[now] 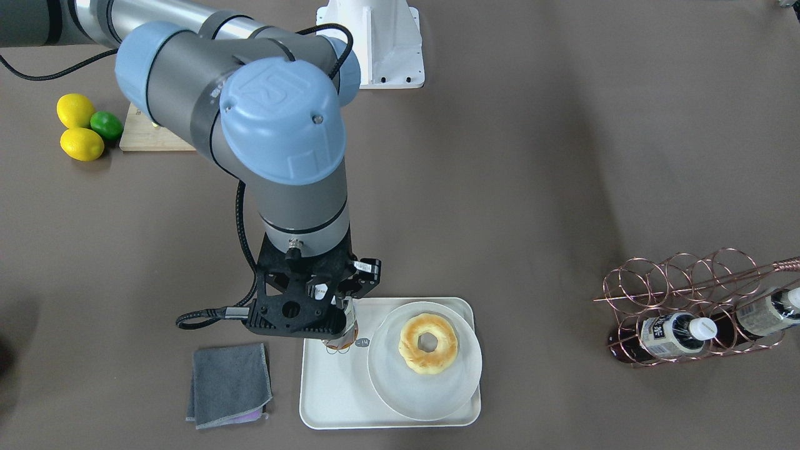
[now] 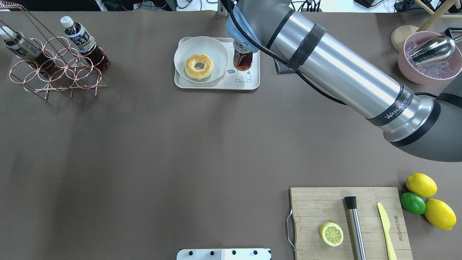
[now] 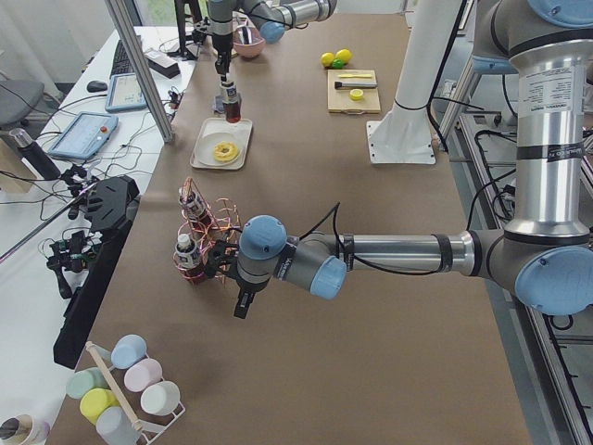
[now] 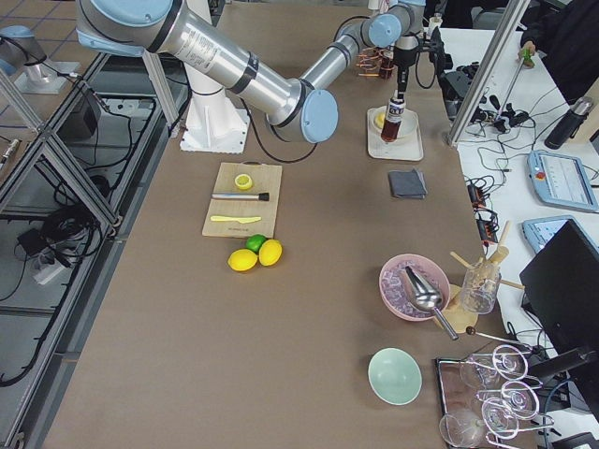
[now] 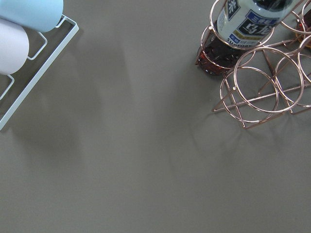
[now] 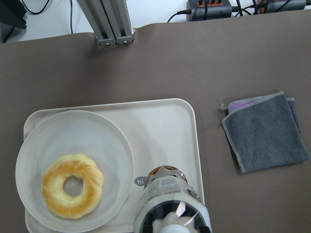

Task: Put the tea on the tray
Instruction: 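Lift the bottle with the right gripper and place it on the tray, then open the right gripper and retract the right arm away from the tray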

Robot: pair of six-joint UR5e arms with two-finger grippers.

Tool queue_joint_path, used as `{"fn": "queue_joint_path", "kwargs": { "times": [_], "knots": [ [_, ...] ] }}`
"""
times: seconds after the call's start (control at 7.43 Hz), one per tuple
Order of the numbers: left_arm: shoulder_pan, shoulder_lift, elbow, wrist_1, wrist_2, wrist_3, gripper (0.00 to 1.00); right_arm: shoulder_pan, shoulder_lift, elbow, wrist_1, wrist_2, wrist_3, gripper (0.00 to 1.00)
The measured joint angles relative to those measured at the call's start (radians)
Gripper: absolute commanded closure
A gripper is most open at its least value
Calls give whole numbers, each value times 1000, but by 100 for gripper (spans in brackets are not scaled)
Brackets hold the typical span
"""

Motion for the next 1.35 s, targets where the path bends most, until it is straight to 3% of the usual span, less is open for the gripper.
{"fn": "queue_joint_path", "kwargs": {
  "times": [0.4, 1.08, 1.35],
  "knots": [
    [0, 1, 0, -2, 1, 1, 2, 8, 10, -109, 100, -5, -2, 100],
    [0, 2, -1, -7, 2, 1, 2, -5, -21, -122, 145, -8, 6, 100],
    [0, 0, 0, -7, 2, 1, 2, -11, -27, -121, 158, -11, 11, 1]
  ]
}}
